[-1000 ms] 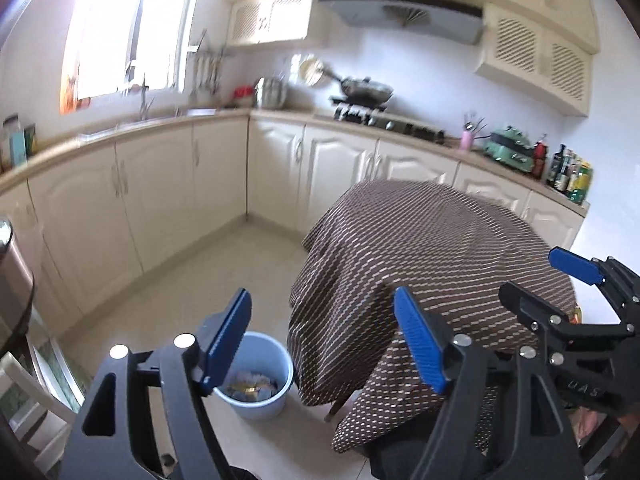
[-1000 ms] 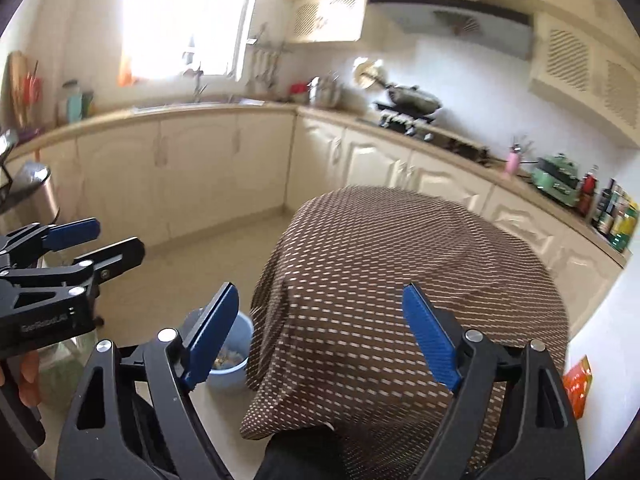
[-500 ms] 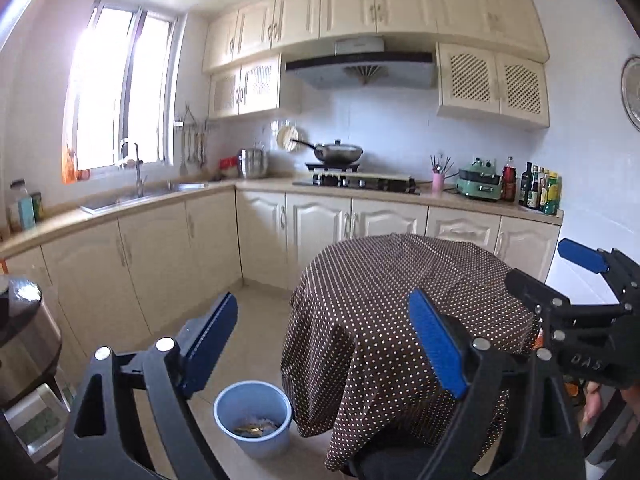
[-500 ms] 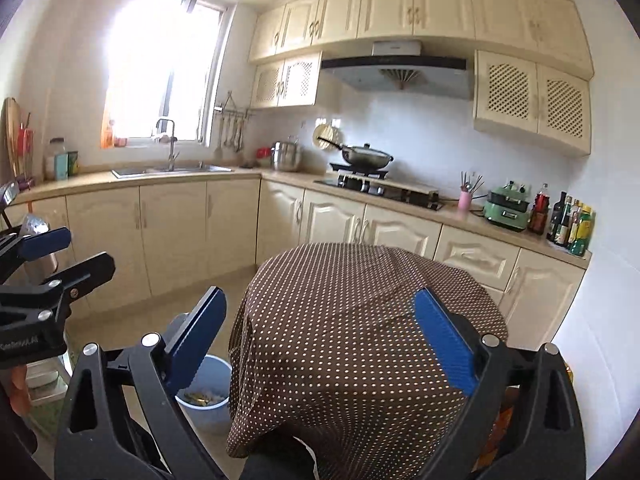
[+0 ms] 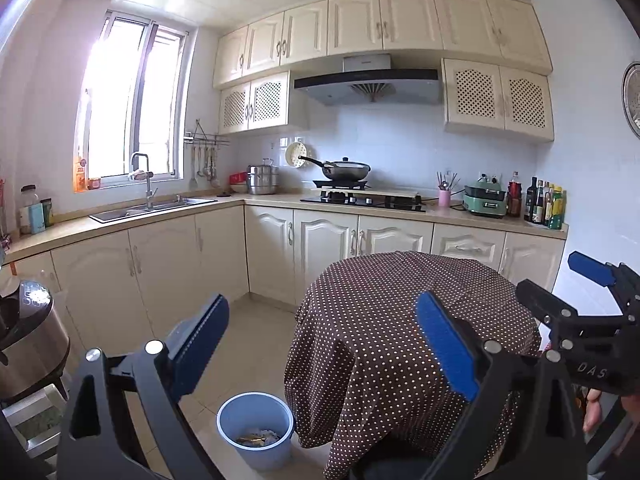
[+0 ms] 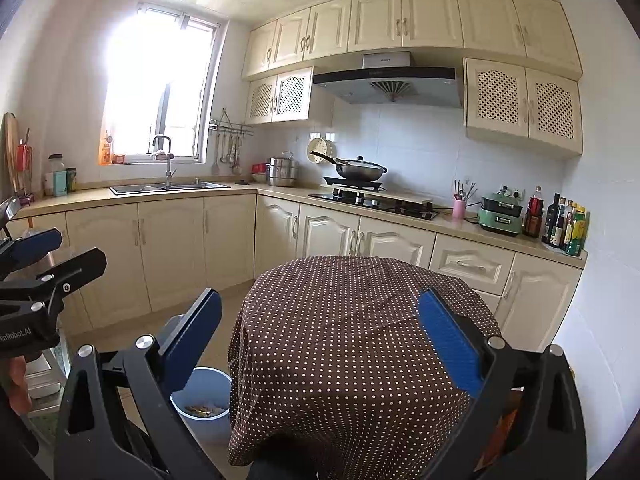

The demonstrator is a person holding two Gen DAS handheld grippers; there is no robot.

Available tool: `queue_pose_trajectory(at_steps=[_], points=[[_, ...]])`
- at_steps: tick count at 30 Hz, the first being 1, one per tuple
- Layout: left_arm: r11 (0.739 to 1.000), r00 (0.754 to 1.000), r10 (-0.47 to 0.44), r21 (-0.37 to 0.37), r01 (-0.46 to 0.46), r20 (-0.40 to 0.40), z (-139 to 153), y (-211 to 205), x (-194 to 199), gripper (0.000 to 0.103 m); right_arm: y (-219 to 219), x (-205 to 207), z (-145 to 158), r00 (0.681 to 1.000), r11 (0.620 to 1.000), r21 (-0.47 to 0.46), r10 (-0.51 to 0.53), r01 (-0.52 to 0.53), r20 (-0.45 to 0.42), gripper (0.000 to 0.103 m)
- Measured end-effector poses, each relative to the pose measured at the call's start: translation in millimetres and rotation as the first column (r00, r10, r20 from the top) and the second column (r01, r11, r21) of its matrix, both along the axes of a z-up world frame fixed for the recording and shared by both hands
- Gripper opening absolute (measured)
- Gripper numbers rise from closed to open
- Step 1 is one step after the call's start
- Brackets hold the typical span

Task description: Collect trash

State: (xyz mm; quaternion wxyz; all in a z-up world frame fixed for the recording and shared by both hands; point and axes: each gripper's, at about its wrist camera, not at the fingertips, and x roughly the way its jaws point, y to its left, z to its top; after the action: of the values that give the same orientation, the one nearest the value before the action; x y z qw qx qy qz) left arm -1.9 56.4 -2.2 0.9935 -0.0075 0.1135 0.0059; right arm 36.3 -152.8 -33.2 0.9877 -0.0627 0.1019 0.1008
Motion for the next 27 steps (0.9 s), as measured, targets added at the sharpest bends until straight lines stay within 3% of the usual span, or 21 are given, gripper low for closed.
queue_pose_trajectory(at_steps=[27], points=[[1.0,1.0,-0.016,0.018,0.016,0.001,-5.3,-4.7,-0.2,0.093,0.1,1.4,-4.6,0.999,1.0,0.013,-0.006,0.006,-0.047,0.096]])
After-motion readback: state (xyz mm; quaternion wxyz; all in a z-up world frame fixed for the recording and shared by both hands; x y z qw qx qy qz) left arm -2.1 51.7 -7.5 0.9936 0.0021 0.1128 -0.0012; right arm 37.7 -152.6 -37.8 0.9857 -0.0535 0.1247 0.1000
